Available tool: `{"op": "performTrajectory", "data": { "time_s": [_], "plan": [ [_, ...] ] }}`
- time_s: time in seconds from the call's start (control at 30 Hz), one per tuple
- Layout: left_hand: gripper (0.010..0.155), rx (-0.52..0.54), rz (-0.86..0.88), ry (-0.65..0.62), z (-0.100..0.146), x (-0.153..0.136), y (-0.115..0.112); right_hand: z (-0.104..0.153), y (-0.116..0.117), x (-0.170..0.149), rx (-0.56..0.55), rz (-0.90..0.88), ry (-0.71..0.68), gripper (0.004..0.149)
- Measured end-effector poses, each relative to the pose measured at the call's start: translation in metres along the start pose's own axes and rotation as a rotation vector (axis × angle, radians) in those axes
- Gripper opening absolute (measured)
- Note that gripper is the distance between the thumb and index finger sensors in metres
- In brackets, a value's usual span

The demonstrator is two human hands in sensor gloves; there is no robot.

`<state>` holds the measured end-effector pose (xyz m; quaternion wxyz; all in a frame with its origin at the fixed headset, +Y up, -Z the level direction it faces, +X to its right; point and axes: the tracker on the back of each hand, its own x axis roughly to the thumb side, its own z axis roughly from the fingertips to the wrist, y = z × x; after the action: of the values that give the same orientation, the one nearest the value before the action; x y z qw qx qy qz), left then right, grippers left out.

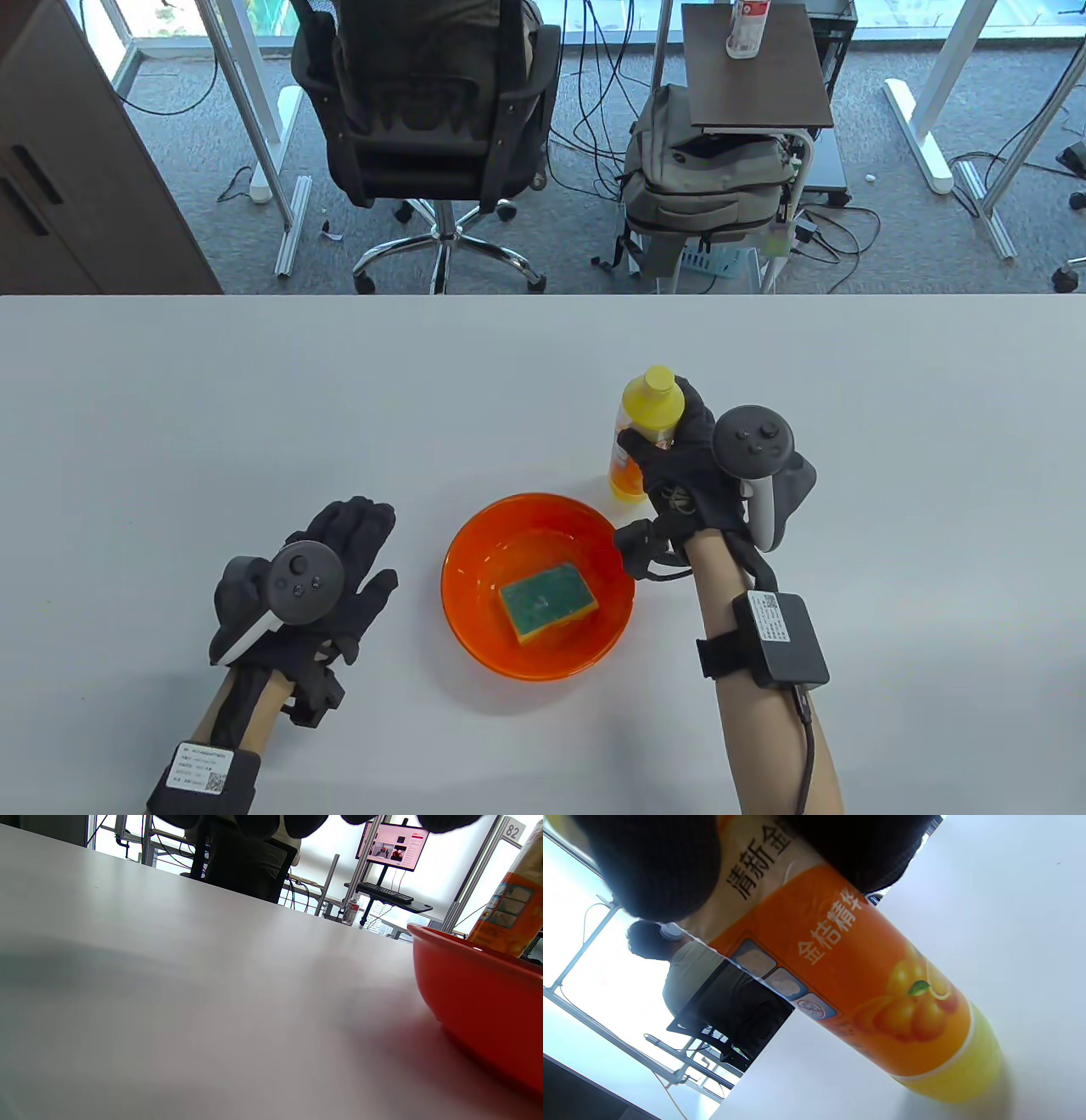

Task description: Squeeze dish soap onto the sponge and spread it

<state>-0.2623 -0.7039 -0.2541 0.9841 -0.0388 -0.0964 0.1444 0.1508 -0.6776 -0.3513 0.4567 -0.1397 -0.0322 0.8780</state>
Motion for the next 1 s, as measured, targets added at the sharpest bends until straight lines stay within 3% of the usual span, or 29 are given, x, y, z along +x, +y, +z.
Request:
{"op": "performTrajectory", "data": {
  "time_s": [0.17,0.33,0.77,1.0],
  "plan": [
    [0.072,0.012,-0.025,0.017,0.001,-0.001,0.001,-0.002,0.001,-0.009,0.007,0.000,0.003,0.082],
    [0.076,-0.008,-0.028,0.014,0.002,-0.002,0.002,0.007,-0.003,-0.009,0.035,0.193,-0.081,0.091],
    [0.084,0.062,-0.138,0.027,0.010,0.001,0.013,0.080,-0.031,-0.027,-0.010,0.742,-0.332,0.100],
    [0.084,0.056,-0.119,0.020,0.010,-0.002,0.012,0.098,-0.027,-0.045,0.004,0.740,-0.359,0.099]
  ]
}}
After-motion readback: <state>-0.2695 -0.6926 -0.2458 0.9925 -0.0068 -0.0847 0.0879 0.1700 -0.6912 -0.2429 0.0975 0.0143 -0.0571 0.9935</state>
